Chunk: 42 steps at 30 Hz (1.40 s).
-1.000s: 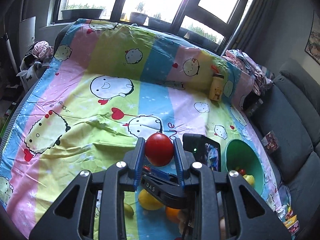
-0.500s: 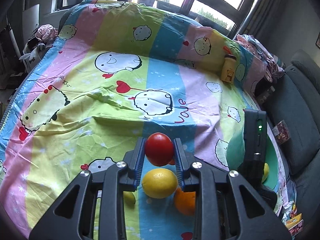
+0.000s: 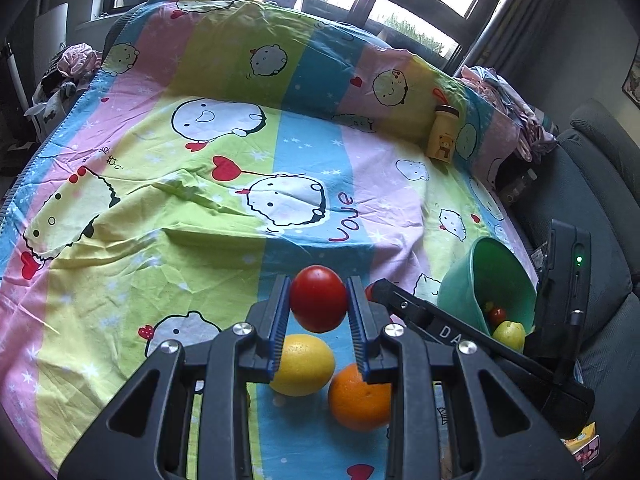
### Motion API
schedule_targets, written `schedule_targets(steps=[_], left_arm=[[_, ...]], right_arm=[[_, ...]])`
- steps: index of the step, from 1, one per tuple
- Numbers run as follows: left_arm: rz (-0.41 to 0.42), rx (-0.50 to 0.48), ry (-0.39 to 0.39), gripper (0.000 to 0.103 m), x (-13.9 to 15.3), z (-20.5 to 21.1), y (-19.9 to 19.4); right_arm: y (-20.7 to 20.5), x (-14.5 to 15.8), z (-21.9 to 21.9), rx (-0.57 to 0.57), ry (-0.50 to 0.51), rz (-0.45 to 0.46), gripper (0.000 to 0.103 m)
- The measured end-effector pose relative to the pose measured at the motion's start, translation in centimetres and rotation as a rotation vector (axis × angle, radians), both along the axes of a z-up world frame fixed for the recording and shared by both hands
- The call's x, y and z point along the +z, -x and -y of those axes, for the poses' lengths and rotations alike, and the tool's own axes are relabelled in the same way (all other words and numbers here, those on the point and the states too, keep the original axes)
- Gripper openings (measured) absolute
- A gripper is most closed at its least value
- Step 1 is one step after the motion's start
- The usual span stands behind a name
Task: Organize fruits
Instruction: 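Lift the red tomato with the left tool and carry it toward the basin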
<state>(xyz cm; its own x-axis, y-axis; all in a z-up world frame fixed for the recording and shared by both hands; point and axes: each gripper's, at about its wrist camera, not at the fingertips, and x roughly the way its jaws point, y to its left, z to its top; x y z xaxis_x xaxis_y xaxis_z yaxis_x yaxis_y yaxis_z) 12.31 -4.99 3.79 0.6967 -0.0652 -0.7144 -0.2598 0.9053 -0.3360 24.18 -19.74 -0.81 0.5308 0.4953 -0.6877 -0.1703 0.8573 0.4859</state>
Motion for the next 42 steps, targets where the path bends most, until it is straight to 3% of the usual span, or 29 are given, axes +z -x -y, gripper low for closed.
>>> schedule_targets(steps=[25,42], left_arm=[[0.046,-0.098,0.001,0.028,0.8,3.7,-0.8],[0.076,-0.278,-0.085,0.028,3.8,8.4,-4.3]], right_arm=[[3.3,4.5,5.5,-0.148,-0.079,0.196,0.028],[4.3,5.9,11.2,-0.289,-0.164,0.257,0.028]])
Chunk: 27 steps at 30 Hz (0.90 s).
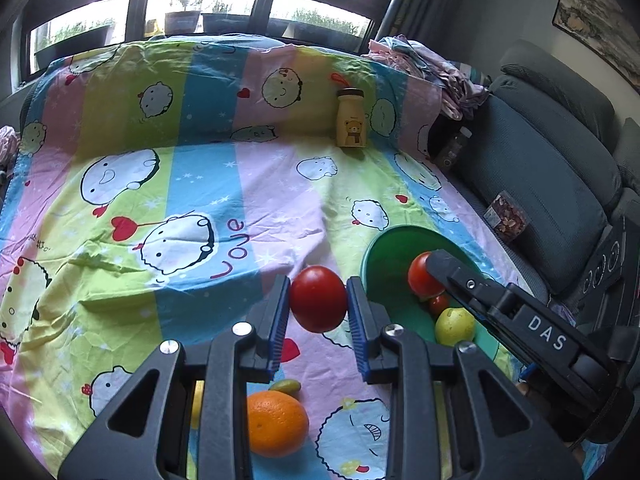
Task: Organize fruits
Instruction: 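Lift the red tomato with the left tool and carry it toward the basin, then lower the red tomato into the green basin with the left tool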
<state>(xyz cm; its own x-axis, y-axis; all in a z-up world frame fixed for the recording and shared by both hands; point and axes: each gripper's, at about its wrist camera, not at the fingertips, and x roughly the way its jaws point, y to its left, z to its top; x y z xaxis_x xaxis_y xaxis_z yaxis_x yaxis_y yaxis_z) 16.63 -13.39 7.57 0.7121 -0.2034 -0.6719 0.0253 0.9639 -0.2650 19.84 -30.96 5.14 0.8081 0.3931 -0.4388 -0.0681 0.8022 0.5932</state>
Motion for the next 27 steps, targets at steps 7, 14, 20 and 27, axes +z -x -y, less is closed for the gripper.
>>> schedule_targets(steps=[7,14,20,27], left_arm=[[-0.017,-0.039,0.05,0.028,-1.2,1.1,-1.5],[-0.038,-0.097,0.062,0.028,-2.3,2.9,-2.2],[-0.031,-0.129,0.068,0.029,-2.8,4.1,-2.4],[-0.042,-0.187,0.098,0.029,-3.6,5.7,-2.8]], right_arm=[[0.4,0.1,1.2,-0.062,-0.011,0.002,0.028],[0.2,-0.4,1.5,-0.089,-0.006,-0.031,0.028],[0.6,-0.3,2.2,-0.133,0.026,-0.046,0.028],[0.5,-0.8,3.0,-0.155,0.032,-0.102,0.028]])
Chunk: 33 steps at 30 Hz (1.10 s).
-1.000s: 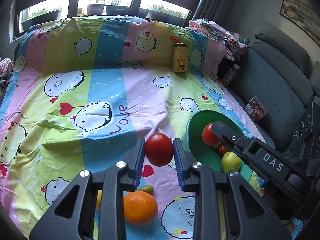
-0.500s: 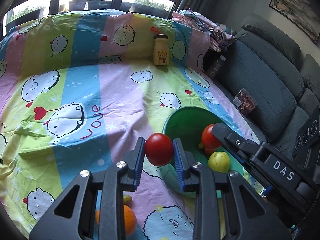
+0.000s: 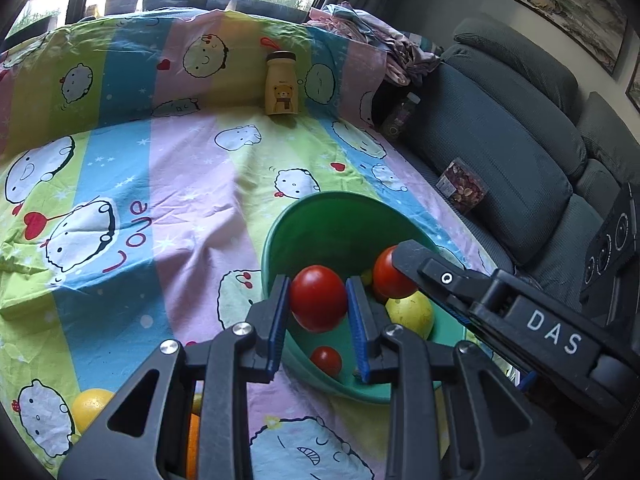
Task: Organize fruits
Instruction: 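Lower the red tomato into the green basin with the left tool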
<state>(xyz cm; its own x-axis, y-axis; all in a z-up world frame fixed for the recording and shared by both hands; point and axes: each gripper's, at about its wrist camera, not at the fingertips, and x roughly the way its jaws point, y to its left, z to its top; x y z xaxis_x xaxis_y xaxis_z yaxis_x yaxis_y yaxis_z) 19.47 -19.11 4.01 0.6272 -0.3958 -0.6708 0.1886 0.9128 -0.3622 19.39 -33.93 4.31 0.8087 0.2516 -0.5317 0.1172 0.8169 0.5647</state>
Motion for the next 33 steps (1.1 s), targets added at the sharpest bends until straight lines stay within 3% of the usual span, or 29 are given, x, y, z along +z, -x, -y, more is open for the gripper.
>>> schedule_targets(steps=[12,33], left_arm=[[-0.037,-0.033,0.032,0.029,-1.4,1.6,-0.6],[-0.048,-0.048,0.044,0.028,-2.4,3.0,-1.0]], right_arm=[[-0.5,-1.3,1.4,-0.053,0.008,-0.1,0.028],[-0.9,-1.9,1.8,-0.083,0.049,-0.156,0.028]])
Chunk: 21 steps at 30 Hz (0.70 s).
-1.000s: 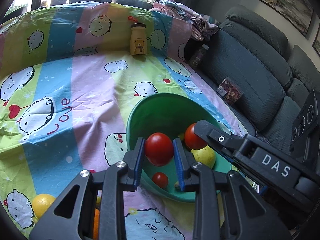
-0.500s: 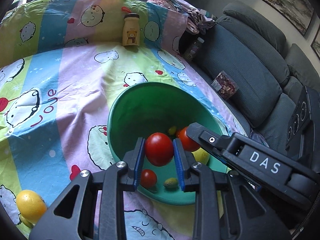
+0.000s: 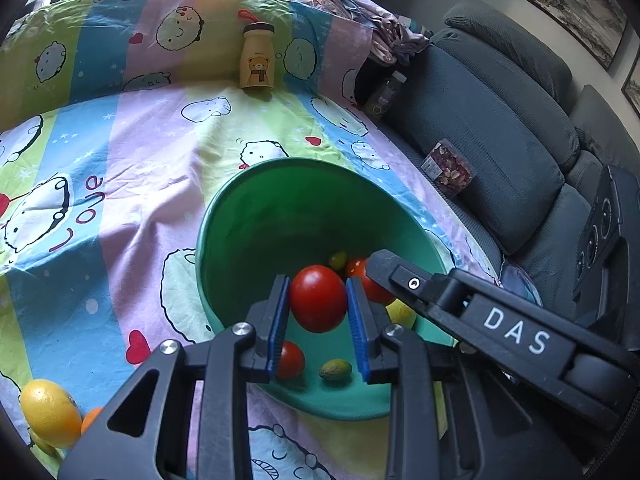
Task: Organize fruits
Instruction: 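Lower the red tomato into the green basin with the left tool, then open the left tool to release the tomato in the basin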
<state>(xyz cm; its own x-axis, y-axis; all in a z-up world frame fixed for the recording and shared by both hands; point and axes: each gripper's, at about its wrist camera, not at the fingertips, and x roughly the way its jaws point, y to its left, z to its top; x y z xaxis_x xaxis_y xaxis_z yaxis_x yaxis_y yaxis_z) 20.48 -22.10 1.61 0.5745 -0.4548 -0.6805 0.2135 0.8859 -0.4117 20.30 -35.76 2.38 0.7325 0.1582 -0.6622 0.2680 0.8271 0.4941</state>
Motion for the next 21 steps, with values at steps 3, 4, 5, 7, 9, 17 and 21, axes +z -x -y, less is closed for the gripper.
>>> schedule_targets(steps=[3,4,5,7,9,17,21], left_arm=[[-0.002,0.005,-0.001,0.028,-0.13,0.03,-0.08],[-0.004,0.004,-0.001,0.028,-0.16,0.09,-0.24],[-0.007,0.004,0.0,0.028,-0.21,0.11,-0.27],[-0.013,-0.001,0.0,0.028,-0.31,0.16,-0.38],[-0.014,-0.003,-0.001,0.029,-0.33,0.25,-0.37],[0.0,0.007,-0.004,0.046,-0.15,0.2,-0.15],[-0.011,0.018,-0.005,0.052,-0.05,-0.01,-0.12]], right_arm=[[-0.04,-0.08,0.07,-0.009,0.004,-0.005,0.028],[-0.04,-0.07,0.07,-0.012,0.008,-0.006,0.028],[-0.04,-0.07,0.07,-0.014,0.012,-0.007,0.028],[-0.06,-0.1,0.06,-0.019,0.019,-0.012,0.028],[-0.07,-0.07,0.08,-0.028,0.029,-0.015,0.028],[0.37,0.35,0.51,-0.064,0.046,-0.001,0.031],[0.42,0.46,0.64,-0.073,0.057,-0.005,0.042]])
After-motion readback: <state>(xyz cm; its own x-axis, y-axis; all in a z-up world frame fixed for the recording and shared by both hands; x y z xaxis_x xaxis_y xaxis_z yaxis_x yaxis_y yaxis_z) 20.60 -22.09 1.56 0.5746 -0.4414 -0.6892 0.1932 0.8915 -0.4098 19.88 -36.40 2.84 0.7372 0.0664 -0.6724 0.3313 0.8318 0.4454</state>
